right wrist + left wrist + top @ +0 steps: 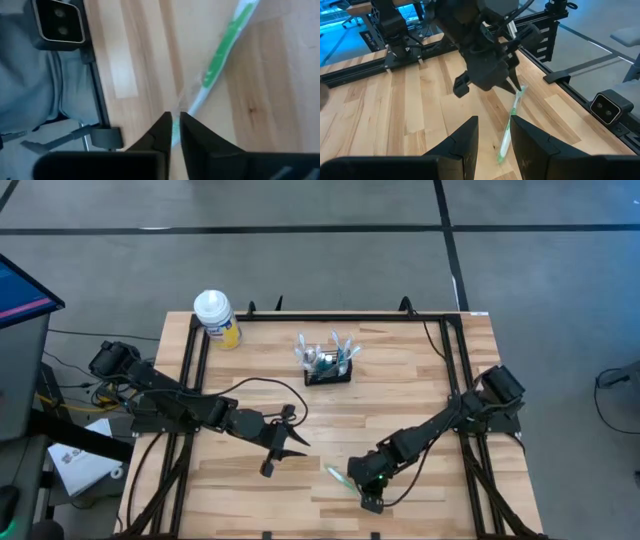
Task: Pick & Place toothbrushing station
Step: Put the green toothbrush into the black mesh organizer
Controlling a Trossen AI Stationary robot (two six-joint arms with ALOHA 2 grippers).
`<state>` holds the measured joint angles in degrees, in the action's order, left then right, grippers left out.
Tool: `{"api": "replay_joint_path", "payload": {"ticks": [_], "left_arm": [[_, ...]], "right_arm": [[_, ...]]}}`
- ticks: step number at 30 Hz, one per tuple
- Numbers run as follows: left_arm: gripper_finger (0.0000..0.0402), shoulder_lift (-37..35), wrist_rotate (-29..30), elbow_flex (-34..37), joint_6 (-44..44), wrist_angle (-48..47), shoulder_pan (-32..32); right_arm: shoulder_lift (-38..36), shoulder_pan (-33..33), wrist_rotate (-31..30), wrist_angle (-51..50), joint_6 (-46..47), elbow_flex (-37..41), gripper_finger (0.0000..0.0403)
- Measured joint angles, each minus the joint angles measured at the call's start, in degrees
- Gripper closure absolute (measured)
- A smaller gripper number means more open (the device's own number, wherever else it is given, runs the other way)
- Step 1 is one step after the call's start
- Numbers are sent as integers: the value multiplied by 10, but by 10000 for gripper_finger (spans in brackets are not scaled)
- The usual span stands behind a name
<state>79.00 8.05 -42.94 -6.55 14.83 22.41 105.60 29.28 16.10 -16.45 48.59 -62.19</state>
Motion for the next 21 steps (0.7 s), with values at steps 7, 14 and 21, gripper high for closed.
{"api": "replay_joint_path", "payload": {"ticks": [7, 14, 21], "left_arm": [[294, 0, 0, 0, 0, 0, 0], [294, 0, 0, 0, 0, 0, 0], [294, 0, 0, 0, 0, 0, 0]], "right_arm": [[6, -1, -10, 5, 16, -1, 303], [6, 0, -11, 20, 27, 0, 279], [6, 0, -12, 18, 21, 0, 279]]}}
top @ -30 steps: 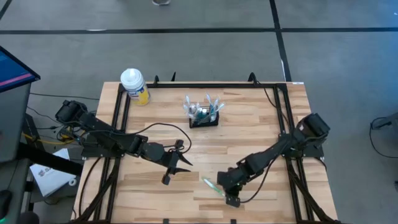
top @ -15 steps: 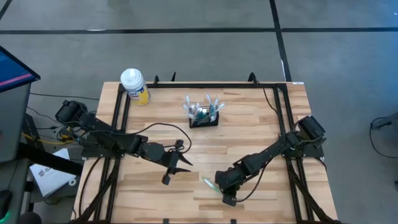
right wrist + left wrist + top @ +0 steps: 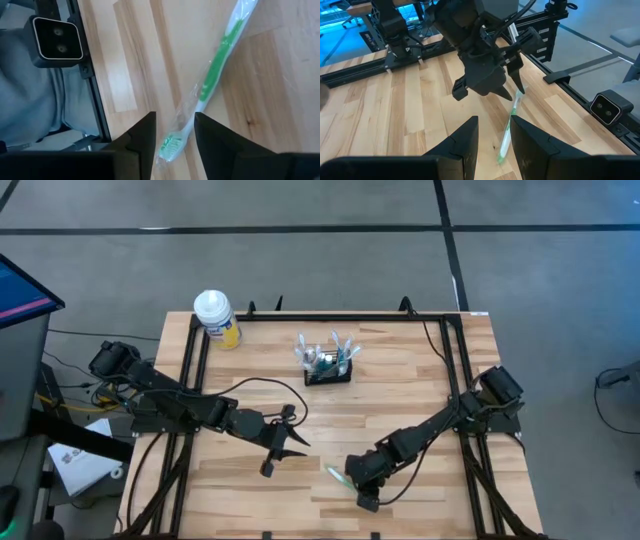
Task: Pick & Place toothbrushing station
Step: Put the green toothbrush into the black mesh organizer
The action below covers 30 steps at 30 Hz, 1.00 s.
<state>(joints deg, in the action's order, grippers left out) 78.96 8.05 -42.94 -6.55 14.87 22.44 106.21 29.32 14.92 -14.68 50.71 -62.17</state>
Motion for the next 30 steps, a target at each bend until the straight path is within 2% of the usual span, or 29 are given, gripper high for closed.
{"api": "replay_joint_path", "payload": {"ticks": [9, 19, 22, 26, 30], "left_arm": [[294, 0, 0, 0, 0, 0, 0], [294, 0, 0, 0, 0, 0, 0], [294, 0, 0, 0, 0, 0, 0], [294, 0, 0, 0, 0, 0, 0], [294, 0, 0, 0, 0, 1, 0]], "right_arm": [[39, 6, 5, 4, 3, 0, 280], [41, 7, 2, 3, 10, 0, 292], [48, 6, 6, -5, 33, -2, 313], [52, 4, 15, -23, 36, -3, 382], [47, 2, 16, -32, 26, -9, 396]]}}
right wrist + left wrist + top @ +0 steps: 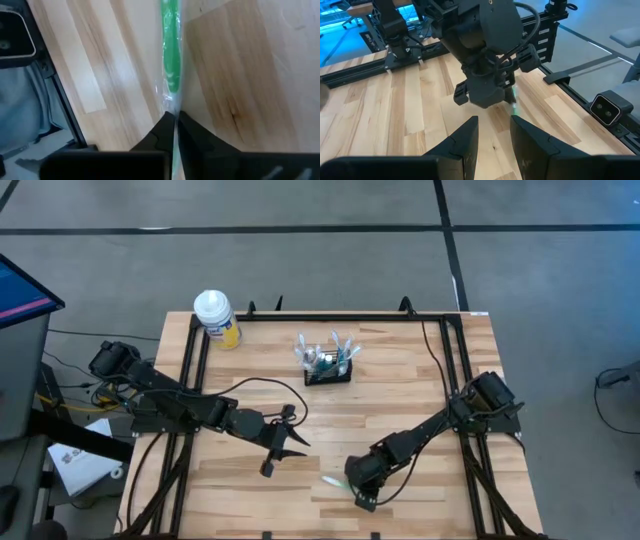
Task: Pick & Place toothbrushing station
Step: Put the green toothbrush into the black mesh organizer
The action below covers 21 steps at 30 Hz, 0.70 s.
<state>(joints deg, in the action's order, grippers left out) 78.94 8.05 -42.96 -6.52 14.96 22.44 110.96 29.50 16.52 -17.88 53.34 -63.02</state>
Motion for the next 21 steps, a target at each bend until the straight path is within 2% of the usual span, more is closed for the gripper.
{"api": "replay_joint_path", "payload": {"ticks": [13, 21], "left_arm": [[294, 0, 0, 0, 0, 1, 0], [294, 0, 0, 0, 0, 1, 0]], "right_arm": [[1, -20, -2, -108, -94, -88, 403], [1, -42, -45, -191, -172, -168, 403]]}}
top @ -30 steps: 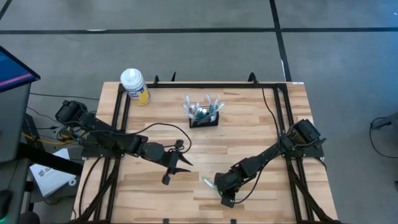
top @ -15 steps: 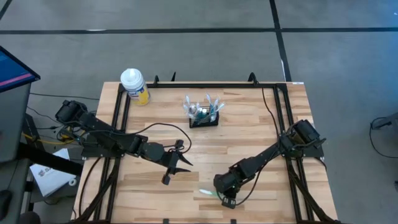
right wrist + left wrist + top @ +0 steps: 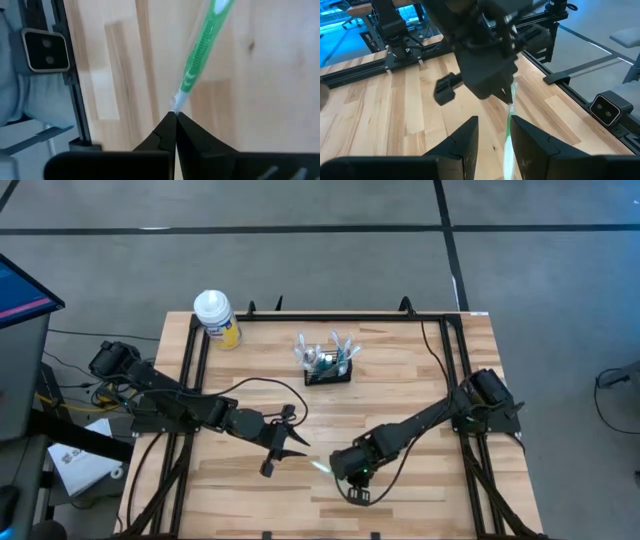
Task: Pick & Place toothbrushing station
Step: Put the green toothbrush into the black mesh organizer
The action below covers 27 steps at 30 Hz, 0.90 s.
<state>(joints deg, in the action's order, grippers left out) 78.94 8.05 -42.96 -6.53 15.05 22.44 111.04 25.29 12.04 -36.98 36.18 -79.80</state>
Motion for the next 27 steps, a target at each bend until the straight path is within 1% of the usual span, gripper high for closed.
{"api": "replay_joint_path", "payload": {"ticks": [6, 12, 17, 20, 22, 25, 27], "left_arm": [[294, 0, 0, 0, -1, 0, 13], [294, 0, 1, 0, -20, 0, 23], [294, 0, 39, 0, -31, 0, 29], [294, 0, 59, 0, -64, 2, 39], [292, 0, 89, 0, -87, 3, 52], [281, 0, 134, 0, -113, 4, 70], [267, 0, 148, 0, -127, 4, 80]], "right_arm": [[-1, -17, -28, -56, -48, -59, 403], [-1, -36, -31, -65, -79, -94, 403], [-1, -48, -32, -64, -88, -106, 403], [-1, -54, -31, -63, -95, -112, 403], [-1, -60, -31, -63, -103, -116, 403], [-1, -68, -31, -63, -109, -121, 403], [-1, -74, -31, -63, -114, -125, 403]]}}
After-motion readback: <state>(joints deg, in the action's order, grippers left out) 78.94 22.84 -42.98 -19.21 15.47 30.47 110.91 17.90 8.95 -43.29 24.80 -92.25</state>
